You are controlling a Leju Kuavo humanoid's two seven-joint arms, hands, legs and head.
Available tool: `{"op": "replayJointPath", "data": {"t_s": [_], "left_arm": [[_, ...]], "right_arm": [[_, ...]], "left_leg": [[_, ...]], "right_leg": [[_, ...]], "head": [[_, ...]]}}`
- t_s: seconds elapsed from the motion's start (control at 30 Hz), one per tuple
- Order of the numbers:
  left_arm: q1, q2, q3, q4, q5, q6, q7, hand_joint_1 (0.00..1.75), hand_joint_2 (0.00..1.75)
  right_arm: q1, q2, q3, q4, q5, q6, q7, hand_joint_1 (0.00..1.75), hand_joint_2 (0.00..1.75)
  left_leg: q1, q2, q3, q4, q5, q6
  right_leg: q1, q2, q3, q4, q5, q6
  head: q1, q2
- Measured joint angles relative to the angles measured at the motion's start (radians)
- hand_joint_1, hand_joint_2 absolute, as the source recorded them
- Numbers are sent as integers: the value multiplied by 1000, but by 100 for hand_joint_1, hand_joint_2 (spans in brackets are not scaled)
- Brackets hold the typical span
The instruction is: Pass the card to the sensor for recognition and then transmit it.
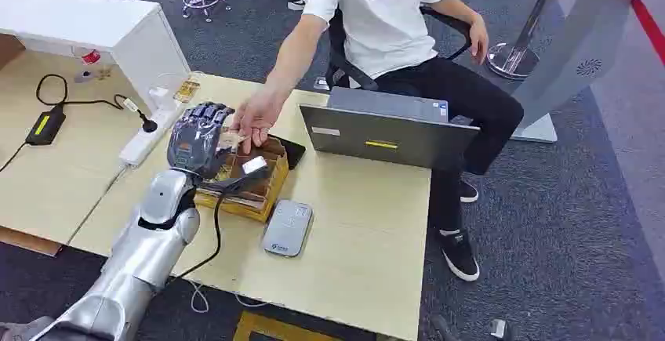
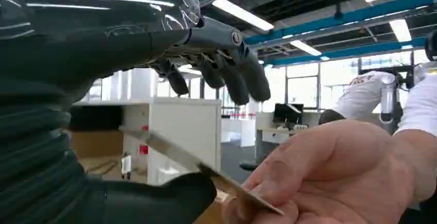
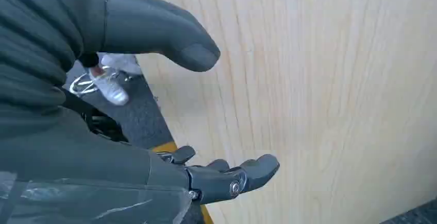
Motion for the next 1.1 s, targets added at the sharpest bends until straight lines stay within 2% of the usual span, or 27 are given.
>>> {"op": "replayJointPath", "data": {"t_s": [0.17, 0.47, 0.6, 0.7, 0.9, 1.1], "left_arm": [[-45, 27, -28, 55, -109, 26, 37, 175, 175], [-53, 34, -29, 68, -103, 72, 30, 175, 175], [-7, 14, -29, 17, -17, 103, -46, 175, 175], [75, -33, -34, -89, 6, 105, -83, 175, 175], [205, -104, -146, -245, 12, 45, -104, 175, 175], [261, -128, -238, -288, 36, -56, -111, 175, 175]], "right_arm": [[-8, 5, 21, 1, 19, -11, -9, 0, 175], [-12, 8, 37, 1, 14, -21, -14, 0, 175], [-11, 10, 43, 1, -5, -20, -21, 0, 175], [-10, 11, 45, 1, -14, -20, -29, 0, 175], [-6, 11, 45, 1, -29, -18, -36, 0, 175], [-1, 11, 45, 1, -35, -14, -35, 0, 175]], "left_leg": [[0, 0, 0, 0, 0, 0], [0, 0, 0, 0, 0, 0], [0, 0, 0, 0, 0, 0], [0, -1, 0, 0, 0, 0], [-1, 0, -1, 0, -1, 1], [-1, 0, 0, 0, -1, 1]], "right_leg": [[0, 0, 0, 0, 0, 0], [0, 0, 0, 0, 0, 0], [0, 0, 0, 0, 0, 0], [0, -1, 0, -1, 0, 0], [-1, 0, 0, -2, 0, 0], [0, 0, 0, -1, 0, 0]], "head": [[0, 0], [0, 0], [0, 0], [0, 0], [0, 0], [0, 0]]}}
